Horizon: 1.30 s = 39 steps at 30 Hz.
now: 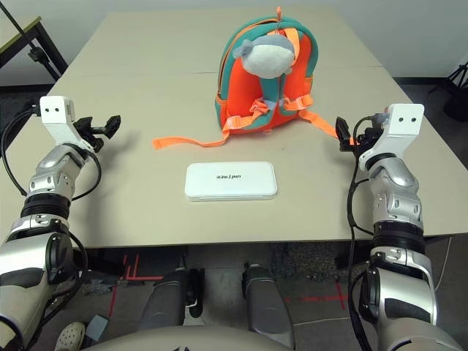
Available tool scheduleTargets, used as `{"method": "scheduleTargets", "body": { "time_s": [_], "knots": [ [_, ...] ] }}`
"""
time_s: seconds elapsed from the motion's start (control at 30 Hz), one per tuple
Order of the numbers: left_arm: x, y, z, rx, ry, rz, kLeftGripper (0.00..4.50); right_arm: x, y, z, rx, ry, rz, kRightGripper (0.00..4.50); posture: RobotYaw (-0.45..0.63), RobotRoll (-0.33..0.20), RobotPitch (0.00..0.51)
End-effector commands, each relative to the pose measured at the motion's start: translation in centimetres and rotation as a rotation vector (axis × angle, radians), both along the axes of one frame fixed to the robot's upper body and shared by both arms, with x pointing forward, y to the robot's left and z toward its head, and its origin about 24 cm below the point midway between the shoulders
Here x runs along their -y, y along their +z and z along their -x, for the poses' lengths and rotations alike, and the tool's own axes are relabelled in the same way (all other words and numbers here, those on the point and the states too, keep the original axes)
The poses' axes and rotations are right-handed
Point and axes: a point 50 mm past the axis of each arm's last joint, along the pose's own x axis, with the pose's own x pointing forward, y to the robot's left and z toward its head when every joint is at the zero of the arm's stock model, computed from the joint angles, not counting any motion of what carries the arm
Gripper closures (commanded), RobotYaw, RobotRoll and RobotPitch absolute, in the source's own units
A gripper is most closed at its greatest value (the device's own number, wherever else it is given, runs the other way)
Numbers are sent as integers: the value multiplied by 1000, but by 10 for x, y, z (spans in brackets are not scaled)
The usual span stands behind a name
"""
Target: Put the pencil case into the backpack and zip it.
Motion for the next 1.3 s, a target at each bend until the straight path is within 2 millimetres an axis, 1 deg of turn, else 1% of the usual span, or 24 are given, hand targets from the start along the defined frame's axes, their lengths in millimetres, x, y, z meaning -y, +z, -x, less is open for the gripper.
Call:
{"method": "scheduleTargets", "body": {
  "time_s": [0.03,0.17,0.3,0.4,0.6,0.77,0.87,1.0,1.13,1.3],
  "knots": [
    [-2,1,0,-9,-3,-17,0,1,-3,0,-15,-4,5,21,-160,0,115],
    [-1,0,1,-12,-12,-20,0,2,-3,1,-12,-6,6,21,-151,0,117],
    [-1,4,1,-4,-15,-22,0,1,-4,2,-17,-1,5,21,-143,0,128],
    [2,7,-1,1,-36,-16,0,1,-4,2,-22,6,9,21,-144,0,129],
    [18,14,-2,-16,-146,45,0,0,-4,2,-20,8,9,21,-144,0,127],
    [39,22,3,-97,-312,154,0,-1,-3,2,-20,11,9,21,-145,0,128],
    [54,25,11,-190,-426,197,0,-2,-3,1,-22,18,20,21,-145,0,128],
    [73,21,28,-364,-582,317,0,-4,-4,0,-29,23,26,21,-142,0,131],
    [84,15,44,-515,-672,425,0,-6,-5,-1,-35,31,35,21,-142,0,130],
    [92,1,54,-668,-730,617,0,-7,-4,-2,-36,34,38,21,-150,0,129]
  ]
}}
